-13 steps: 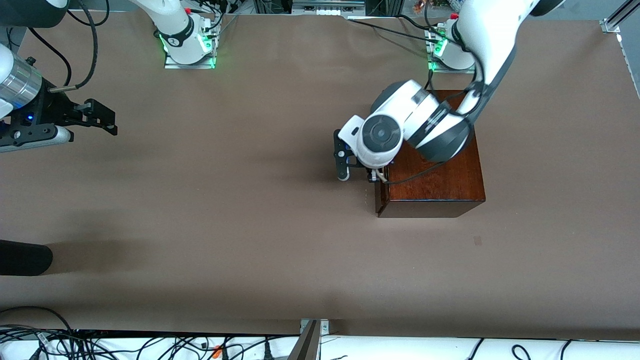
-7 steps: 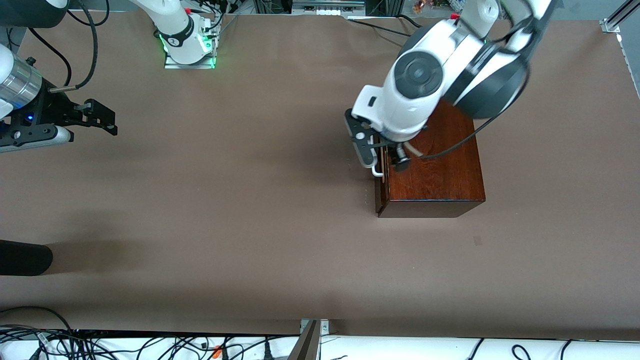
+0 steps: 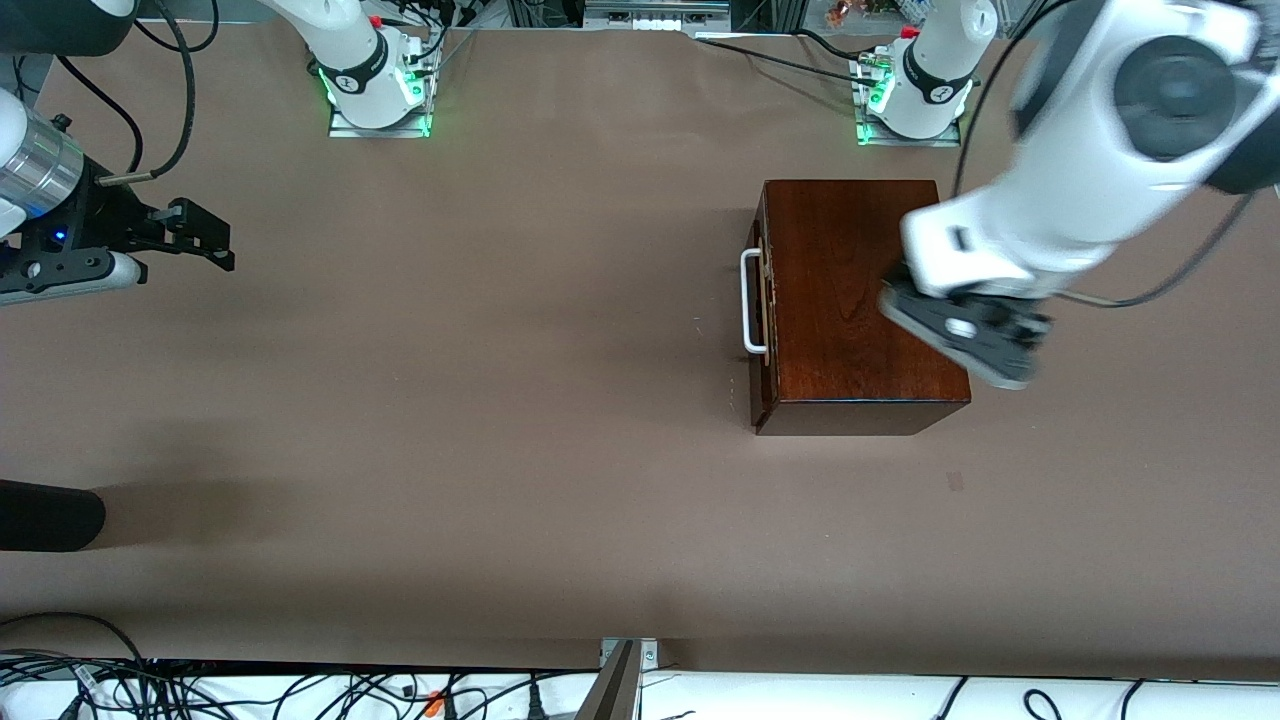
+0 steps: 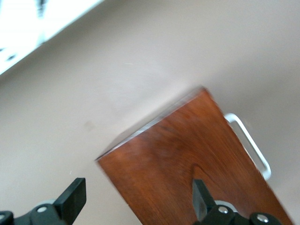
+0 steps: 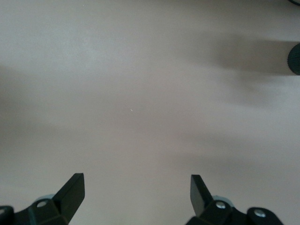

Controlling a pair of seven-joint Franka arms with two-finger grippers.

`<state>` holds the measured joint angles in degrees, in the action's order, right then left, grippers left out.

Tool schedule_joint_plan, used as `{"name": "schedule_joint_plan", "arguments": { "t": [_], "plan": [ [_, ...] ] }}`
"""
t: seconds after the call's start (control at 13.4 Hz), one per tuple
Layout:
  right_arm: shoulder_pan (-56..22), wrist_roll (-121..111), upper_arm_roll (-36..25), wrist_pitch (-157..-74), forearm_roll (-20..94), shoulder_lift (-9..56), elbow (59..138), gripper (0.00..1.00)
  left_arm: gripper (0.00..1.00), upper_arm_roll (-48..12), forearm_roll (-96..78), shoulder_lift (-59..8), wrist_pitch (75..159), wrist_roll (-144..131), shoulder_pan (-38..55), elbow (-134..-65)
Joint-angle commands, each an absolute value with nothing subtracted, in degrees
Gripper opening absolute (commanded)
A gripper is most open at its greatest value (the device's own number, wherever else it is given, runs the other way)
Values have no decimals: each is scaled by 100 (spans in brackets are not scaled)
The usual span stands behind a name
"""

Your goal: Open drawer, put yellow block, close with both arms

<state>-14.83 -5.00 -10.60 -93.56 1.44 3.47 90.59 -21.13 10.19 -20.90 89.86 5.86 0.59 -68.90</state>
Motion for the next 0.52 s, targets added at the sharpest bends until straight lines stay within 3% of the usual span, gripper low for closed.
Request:
{"name": "schedule_joint_plan", "arguments": {
  "t": [0.0,0.3,0.45],
  "plan": [
    [-1468,-431,-1055,-9290,141,360,9009,100,100,-1847,880,-1522,9088,-79,44,-7337],
    [-1468,-439,-1055,-9290,141,352,9009,100,100,-583,-297,-302,9289,-35,18,-9004],
    [-1468,-431,-1055,-9290,141,360,9009,100,100,-387,-273,270,9343,-44,35,-9648]
  ]
}}
